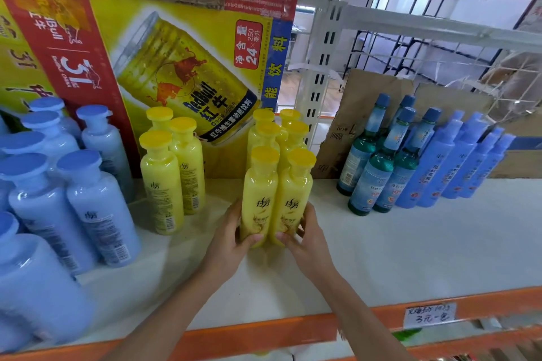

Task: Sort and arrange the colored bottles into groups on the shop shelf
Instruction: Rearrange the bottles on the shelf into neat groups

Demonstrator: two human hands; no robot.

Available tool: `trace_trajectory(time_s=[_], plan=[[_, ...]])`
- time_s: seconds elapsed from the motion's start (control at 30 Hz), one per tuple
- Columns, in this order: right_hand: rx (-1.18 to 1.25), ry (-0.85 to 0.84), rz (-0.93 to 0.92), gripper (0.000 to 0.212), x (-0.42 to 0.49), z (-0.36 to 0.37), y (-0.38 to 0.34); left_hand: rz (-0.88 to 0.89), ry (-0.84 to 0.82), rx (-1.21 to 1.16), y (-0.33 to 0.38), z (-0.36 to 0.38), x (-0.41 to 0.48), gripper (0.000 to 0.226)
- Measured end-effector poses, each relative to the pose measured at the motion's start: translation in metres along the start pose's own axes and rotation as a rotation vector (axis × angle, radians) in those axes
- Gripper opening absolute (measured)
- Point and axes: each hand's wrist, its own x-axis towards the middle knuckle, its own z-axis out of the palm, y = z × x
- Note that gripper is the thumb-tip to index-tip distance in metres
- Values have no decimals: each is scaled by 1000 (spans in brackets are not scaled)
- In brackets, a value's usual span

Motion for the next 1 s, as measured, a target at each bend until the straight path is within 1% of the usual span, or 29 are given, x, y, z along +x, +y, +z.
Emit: trace_trajectory(time_s=[0.13,0.3,0.47,0.57,0.6,0.67,0.73,0.77,0.9,1.0], plan=[[-58,9,5,64,10,-2,2,44,22,49,3,5,7,67],[-105,-8,-4,64,22,-10,-3,7,47,111,-2,14,16,77],[-106,-64,-16,83,32,-12,-3,-36,35,139,-3,19,25,88],[-36,-125,8,87,36,-15,0,-70,22,132,-7,21,27,90],[6,-144,19,89,37,-16,1,-85,8,120,-6,21,28,91],[96,-180,42,95,41,-20,3,-147,-25,18,-2,18,34,98],[164,-218,70,102,47,-24,2,-204,-98,-85,6,11,43,106],[189,-241,83,103,51,-26,0,-219,-146,-97,9,7,48,109],[230,-344,95,90,63,-32,-3,-314,-297,-68,12,-8,66,120],[242,-362,95,83,68,-34,-2,-380,-369,-9,14,-11,71,139]])
